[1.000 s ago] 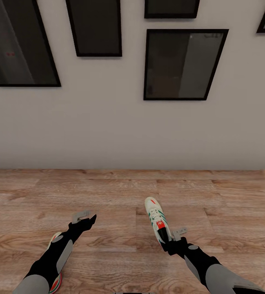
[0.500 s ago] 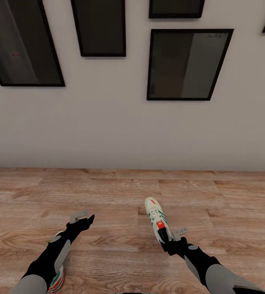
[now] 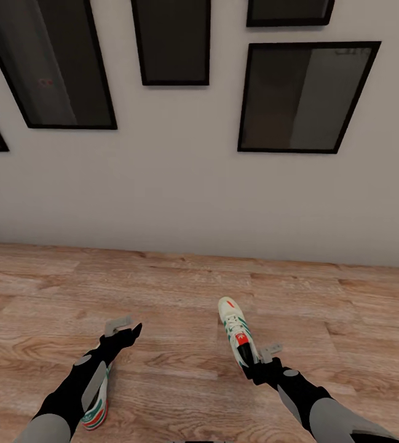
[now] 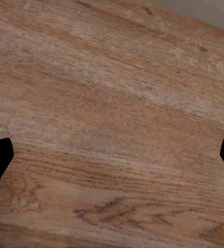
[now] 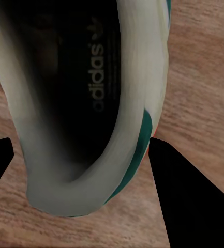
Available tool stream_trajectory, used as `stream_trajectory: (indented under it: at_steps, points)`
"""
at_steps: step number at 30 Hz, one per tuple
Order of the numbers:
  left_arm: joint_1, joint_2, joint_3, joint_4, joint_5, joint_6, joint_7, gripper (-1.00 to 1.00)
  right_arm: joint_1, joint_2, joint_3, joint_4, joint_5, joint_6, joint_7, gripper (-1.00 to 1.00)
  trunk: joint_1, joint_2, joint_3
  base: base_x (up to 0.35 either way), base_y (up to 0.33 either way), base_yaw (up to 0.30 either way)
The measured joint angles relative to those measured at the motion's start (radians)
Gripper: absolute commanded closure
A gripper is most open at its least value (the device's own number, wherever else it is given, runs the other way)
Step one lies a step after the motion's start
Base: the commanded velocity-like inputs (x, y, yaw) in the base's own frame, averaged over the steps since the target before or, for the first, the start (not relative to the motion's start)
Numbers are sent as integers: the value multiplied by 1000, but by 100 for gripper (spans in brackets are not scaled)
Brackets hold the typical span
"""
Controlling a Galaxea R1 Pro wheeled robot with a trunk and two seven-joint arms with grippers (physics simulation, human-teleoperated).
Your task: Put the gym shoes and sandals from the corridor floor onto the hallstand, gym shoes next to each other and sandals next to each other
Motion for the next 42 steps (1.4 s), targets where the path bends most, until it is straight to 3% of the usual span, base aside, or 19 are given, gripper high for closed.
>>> stream_trajectory:
  at_steps: [11, 13, 17, 18, 19, 22, 23, 27, 29, 32, 36, 39, 42]
  points:
    - [0, 0, 0, 0, 0, 0, 0, -100, 0, -1, 0, 0, 0, 0, 0, 100, 0, 0, 0, 0, 0, 6]
    - [0, 10, 1, -2, 0, 0, 0, -100, 0, -1, 0, 0, 0, 0, 0, 100, 0, 0, 0, 0, 0, 0]
    - [0, 64, 10, -127, -2, 43, 2, -100, 0, -8, -2, -5, -1, -19, -1, 100, 0, 0, 0, 0, 0, 0]
    - [0, 76, 19, -159, -2, 74, 6, -100, 0, -10, -2, -6, -2, -23, -1, 100, 0, 0, 0, 0, 0, 0]
    - [-1, 102, 45, -232, -3, 159, 25, -100, -1, -12, -2, -7, -2, -29, -1, 100, 0, 0, 0, 0, 0, 0]
    - [-3, 142, 85, -390, -5, 344, 94, -100, -1, -15, 0, -7, -2, -35, -1, 100, 0, 0, 0, 0, 0, 0]
    - [-11, 158, 100, -467, -7, 471, 166, -100, -1, -15, 0, -7, -2, -36, -1, 100, 0, 0, 0, 0, 0, 0]
    - [-75, 181, 117, -533, -7, 641, 312, -100, -1, -16, 0, -7, -2, -38, -1, 100, 0, 0, 0, 0, 0, 0]
    - [-113, 188, 123, -473, -7, 696, 367, -100, -1, -16, 0, -7, -2, -38, -1, 100, 0, 0, 0, 0, 0, 0]
    - [-133, 192, 125, -339, -6, 686, 395, -100, -1, -19, -2, -7, -1, -37, -1, 100, 0, 0, 0, 0, 0, 0]
    - [-148, 190, 113, -87, -5, 511, 415, -100, -2, -24, -5, -30, -2, -35, -10, 100, 0, 0, 0, 0, 0, 0]
    - [-153, 166, 73, 49, -4, 418, 420, -100, -4, -24, -6, -100, -3, -13, -38, 100, 0, 0, 0, 0, 0, 0]
    - [-155, 144, 34, 103, -5, 379, 422, -100, -4, -22, -3, -139, -3, 33, -50, 100, 0, 0, 0, 0, 0, 0]
